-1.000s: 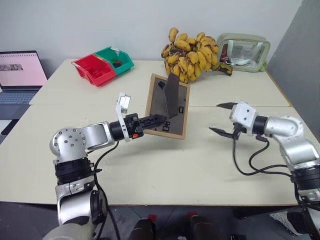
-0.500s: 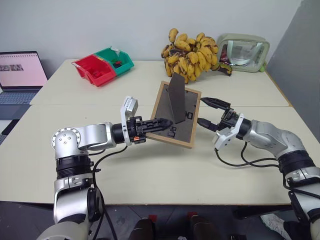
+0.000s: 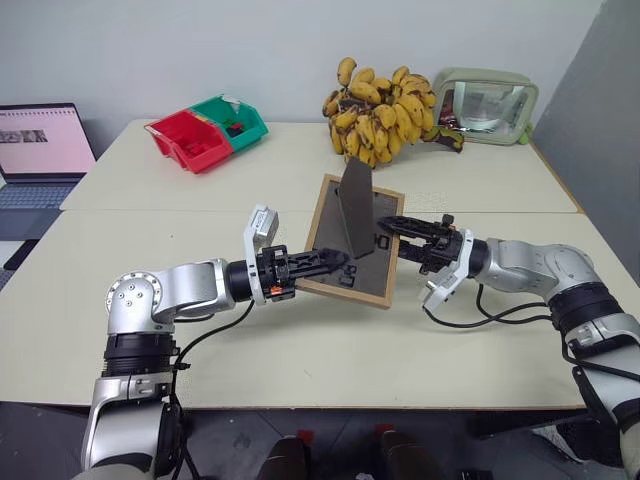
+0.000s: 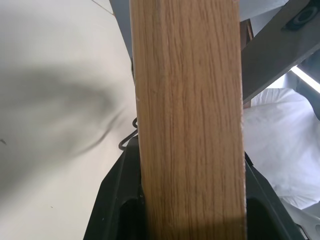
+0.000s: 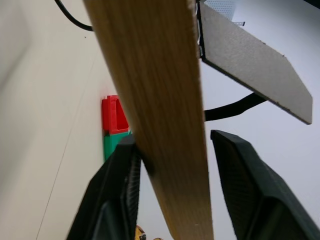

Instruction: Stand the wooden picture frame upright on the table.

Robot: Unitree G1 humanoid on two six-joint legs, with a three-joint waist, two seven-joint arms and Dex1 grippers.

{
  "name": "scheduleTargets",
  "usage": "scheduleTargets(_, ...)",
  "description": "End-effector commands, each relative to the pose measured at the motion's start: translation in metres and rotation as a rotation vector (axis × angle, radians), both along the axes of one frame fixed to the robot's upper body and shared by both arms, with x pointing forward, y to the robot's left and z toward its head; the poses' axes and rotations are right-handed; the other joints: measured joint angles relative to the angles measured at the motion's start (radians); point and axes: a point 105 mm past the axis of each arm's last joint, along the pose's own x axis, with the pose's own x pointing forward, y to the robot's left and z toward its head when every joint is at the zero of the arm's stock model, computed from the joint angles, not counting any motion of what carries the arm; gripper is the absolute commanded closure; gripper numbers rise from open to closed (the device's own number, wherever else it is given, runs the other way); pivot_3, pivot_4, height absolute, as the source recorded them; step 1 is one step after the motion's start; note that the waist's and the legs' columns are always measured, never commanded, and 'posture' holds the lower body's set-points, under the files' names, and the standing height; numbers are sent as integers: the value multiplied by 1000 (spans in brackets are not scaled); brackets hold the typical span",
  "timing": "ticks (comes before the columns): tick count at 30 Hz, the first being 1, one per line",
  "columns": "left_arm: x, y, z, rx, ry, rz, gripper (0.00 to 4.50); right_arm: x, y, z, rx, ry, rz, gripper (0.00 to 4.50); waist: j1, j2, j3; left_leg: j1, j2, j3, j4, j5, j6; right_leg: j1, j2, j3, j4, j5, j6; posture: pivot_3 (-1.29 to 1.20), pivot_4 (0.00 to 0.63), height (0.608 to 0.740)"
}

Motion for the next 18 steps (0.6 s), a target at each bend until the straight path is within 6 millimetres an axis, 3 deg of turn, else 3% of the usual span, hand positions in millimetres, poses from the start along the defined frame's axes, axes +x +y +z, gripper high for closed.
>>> scheduleTargets(1,-12,-3,10,-38,-52,-52,3239,0,1,19,54,-51,17,3099,-1,0,0,0,0,0,0,0,0,0,0,0,0,0,0,0,150,740)
scheduleTargets(4,-12,-1,8,-13,-60,-17,3239,-1,-2,22,68,-48,23,3110,-1,0,0,1,0,0,0,0,0,0,0,0,1,0,0,0,150,740)
scheduleTargets(6,-14,2,6,-11,-63,-3,2554,-1,-5,25,77,-46,20,3110,-1,0,0,1,0,0,0,0,0,0,0,0,1,0,0,0,150,740)
scheduleTargets(13,-1,28,15,-45,-79,149,1206,3,-12,27,109,8,5,3232,-2,0,0,1,0,1,0,0,1,0,0,1,1,0,0,0,150,740)
scheduleTargets(18,0,58,35,22,-226,359,180,27,-23,23,222,186,-110,3232,-7,-2,1,2,1,2,0,-1,1,1,-1,2,1,0,0,0,150,740)
